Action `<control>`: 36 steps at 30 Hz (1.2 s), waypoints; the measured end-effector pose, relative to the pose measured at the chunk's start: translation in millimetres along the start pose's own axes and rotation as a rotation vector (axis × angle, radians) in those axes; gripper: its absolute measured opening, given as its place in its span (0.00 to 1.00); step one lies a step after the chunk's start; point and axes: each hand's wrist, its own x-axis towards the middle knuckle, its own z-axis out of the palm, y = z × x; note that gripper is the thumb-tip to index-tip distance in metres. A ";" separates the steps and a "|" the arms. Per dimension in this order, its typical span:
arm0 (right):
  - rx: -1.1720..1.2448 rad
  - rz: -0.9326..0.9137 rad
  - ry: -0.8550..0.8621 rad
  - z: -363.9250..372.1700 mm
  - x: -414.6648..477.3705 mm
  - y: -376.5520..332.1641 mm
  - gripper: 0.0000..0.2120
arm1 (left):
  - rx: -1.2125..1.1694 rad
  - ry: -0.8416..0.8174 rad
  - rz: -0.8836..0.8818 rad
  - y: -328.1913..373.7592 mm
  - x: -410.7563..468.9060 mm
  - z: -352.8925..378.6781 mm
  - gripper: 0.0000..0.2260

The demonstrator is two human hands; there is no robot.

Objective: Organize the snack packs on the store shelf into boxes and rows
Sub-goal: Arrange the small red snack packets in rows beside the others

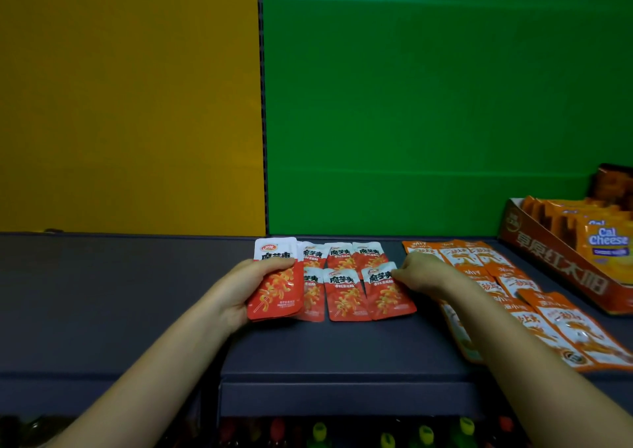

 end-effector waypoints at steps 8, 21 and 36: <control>0.045 -0.257 0.289 12.5 -51.4 -34.0 0.21 | -0.090 -0.037 -0.044 -5.0 -5.2 -1.2 0.06; 0.488 -0.435 0.293 62.4 -93.1 -72.3 0.23 | -0.058 -0.043 0.013 -18.5 -22.5 -6.4 0.08; 0.146 -0.334 0.317 76.3 -106.9 -72.4 0.18 | -0.004 0.107 0.066 -10.3 -36.6 -45.0 0.04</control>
